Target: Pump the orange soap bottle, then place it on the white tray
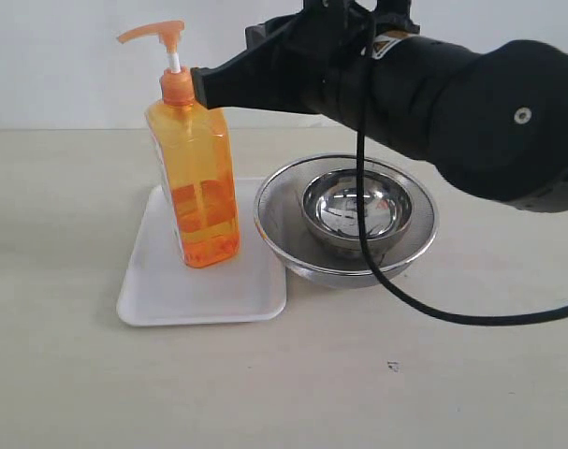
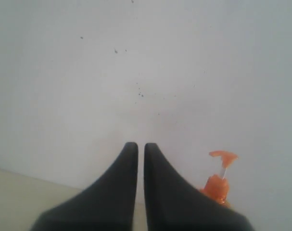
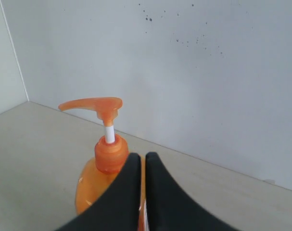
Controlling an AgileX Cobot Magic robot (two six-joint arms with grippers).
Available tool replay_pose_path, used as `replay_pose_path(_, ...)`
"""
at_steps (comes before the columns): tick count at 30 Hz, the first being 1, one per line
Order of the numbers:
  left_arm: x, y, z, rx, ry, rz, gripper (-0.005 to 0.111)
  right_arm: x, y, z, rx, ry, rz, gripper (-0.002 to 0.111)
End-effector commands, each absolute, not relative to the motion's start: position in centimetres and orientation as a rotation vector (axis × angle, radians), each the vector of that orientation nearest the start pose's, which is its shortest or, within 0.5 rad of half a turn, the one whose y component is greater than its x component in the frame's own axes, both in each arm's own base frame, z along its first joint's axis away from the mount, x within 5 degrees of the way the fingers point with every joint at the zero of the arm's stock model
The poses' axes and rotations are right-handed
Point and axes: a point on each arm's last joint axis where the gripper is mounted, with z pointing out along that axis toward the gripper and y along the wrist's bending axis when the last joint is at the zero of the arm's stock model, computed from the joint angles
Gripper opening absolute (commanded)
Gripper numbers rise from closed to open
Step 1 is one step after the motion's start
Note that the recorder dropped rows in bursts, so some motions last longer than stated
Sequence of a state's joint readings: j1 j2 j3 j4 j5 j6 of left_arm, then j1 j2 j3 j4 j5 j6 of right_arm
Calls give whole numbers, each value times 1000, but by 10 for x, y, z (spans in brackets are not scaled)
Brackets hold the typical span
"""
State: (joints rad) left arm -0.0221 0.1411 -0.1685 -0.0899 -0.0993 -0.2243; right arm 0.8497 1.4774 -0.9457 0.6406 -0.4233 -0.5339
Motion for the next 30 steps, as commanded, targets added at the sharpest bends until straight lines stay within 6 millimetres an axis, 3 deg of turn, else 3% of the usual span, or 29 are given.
replay_pose_path(1,76,-1,281,-142,1443,-186,5,238,235,314,-476,1599,458,1)
replay_pose_path(9,105,-2,308,-95,1512,-128,5,238,235,314,-498,1591,437,1)
replay_pose_path(15,130,-5,312,-83,1593,-140,5,238,235,314,-518,1583,415,1)
replay_pose_path(23,159,-31,303,121,1638,-189,5,238,234,314,-538,1569,389,1)
replay_pose_path(30,187,-48,282,209,1701,-220,5,241,232,314,-547,1564,364,1)
